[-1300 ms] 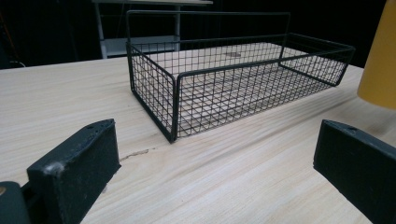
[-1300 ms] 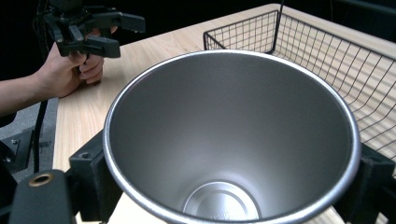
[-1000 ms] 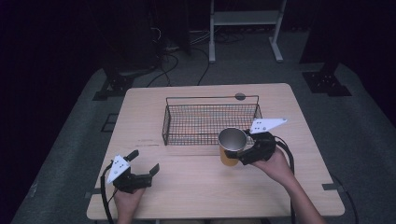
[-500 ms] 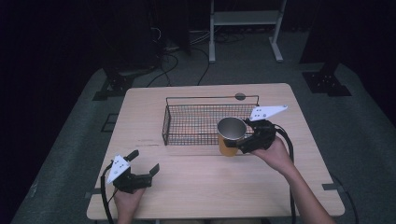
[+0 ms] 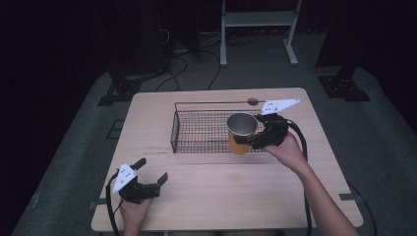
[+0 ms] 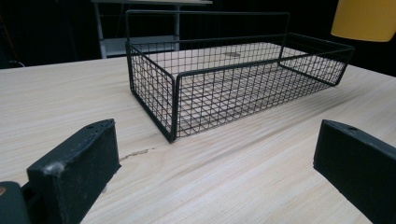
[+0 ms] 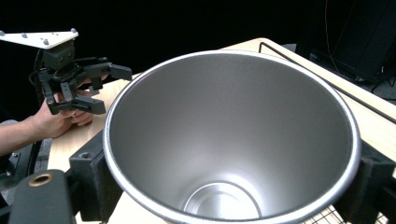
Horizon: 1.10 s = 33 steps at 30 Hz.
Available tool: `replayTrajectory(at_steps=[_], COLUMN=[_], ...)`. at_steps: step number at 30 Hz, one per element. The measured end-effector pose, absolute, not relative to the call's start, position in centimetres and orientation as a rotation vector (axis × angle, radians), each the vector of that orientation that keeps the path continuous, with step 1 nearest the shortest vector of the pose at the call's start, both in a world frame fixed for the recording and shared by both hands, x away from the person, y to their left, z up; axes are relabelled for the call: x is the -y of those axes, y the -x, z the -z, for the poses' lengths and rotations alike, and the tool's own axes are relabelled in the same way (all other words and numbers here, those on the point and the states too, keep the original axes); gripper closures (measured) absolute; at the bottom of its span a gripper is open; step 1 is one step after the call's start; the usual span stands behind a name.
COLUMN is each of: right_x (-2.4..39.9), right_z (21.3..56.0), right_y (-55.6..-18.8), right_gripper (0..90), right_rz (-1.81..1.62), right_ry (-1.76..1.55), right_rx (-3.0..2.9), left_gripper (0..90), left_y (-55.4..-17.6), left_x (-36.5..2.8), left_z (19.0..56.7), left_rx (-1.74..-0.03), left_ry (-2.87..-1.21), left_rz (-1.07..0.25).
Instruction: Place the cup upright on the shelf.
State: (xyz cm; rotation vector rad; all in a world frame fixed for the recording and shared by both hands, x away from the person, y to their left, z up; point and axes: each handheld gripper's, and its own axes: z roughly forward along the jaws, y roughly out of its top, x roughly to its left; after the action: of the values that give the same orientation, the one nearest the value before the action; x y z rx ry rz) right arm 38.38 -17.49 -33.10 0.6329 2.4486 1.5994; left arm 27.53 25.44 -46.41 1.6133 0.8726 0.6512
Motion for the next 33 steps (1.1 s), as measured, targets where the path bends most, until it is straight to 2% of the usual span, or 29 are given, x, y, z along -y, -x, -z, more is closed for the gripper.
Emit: replayTrajectory(at_steps=[33], right_x=[16.5], right_z=[31.8], right_y=[-43.3], right_gripper=[12.8], right_rz=[-1.585], right_ry=[-0.689], right_rx=[-2.426], left_gripper=[0.0], left_y=[-27.5], left_x=[-25.5], left_z=[46.4], left_rx=[-0.871], left_ry=[-1.61], left_rz=[-0.645])
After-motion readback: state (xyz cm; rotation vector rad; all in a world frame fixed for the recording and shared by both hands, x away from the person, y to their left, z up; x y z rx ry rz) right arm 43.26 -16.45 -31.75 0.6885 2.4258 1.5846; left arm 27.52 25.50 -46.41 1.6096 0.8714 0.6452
